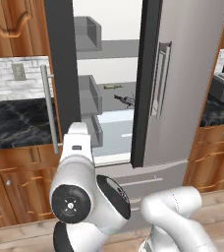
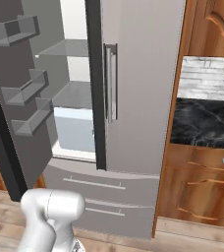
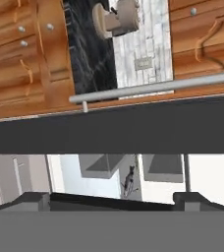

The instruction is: Place the fish on the counter behind the older fish on the same shelf of the fridge to maintain FIFO order. Close the fridge door when finished.

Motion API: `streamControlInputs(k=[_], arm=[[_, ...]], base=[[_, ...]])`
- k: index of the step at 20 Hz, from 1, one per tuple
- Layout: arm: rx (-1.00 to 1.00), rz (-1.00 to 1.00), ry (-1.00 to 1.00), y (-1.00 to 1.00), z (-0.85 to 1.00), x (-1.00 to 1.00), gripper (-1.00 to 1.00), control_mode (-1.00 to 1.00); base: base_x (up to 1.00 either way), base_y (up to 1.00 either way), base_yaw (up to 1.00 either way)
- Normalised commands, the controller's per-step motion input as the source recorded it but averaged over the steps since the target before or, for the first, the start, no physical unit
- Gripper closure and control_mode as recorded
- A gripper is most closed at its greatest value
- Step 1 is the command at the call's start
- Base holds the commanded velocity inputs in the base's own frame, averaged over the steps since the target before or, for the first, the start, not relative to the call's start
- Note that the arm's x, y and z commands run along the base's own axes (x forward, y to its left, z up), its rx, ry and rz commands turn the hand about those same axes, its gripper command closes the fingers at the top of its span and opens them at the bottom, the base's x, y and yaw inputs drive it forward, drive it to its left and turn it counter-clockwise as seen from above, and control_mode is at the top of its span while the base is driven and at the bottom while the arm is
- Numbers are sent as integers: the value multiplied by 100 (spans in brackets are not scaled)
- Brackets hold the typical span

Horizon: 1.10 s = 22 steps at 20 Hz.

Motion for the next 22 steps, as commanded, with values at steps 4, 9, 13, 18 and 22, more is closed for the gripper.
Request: streamControlInputs(k=[4, 9, 13, 18, 22], arm=[[-1, -23, 0, 20, -39, 81, -100, -100], [0, -14, 0, 40, -35, 90, -100, -100], [0, -2, -4, 61, -38, 37, -100, -100], [0, 0, -5, 52, -34, 25, -100, -100], [0, -4, 0, 9, -29, 76, -100, -100]], base=[[0, 0, 0], [0, 0, 0], [0, 0, 0], [0, 0, 0], [0, 0, 0]])
